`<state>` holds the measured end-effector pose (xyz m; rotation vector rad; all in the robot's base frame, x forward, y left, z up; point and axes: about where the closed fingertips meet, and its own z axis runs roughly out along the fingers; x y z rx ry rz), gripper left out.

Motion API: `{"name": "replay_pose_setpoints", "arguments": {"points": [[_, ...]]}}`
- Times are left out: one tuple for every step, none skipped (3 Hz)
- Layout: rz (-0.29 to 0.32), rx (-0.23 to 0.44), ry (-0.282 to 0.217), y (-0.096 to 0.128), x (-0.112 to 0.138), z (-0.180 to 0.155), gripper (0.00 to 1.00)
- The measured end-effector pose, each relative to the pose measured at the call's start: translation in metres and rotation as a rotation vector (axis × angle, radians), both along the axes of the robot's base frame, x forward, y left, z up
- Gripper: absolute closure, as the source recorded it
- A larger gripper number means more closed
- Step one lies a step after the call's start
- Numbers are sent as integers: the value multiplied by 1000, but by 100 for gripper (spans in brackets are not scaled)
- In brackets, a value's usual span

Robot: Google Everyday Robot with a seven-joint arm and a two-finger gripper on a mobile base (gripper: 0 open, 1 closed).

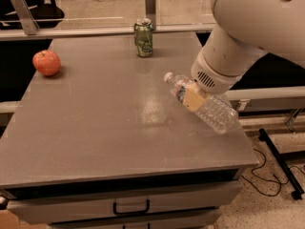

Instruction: Move water bottle near green can

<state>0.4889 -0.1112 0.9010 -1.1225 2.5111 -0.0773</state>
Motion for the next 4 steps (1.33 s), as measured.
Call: {"name": "replay_pose_setpoints", "arguments": {"points": [[0, 0, 1, 0, 0, 0, 100], [-5, 42, -11, 4, 18, 0, 100], [-44, 92, -12, 8, 69, -6, 100], [-90, 152, 7, 19, 134, -15, 100]]}}
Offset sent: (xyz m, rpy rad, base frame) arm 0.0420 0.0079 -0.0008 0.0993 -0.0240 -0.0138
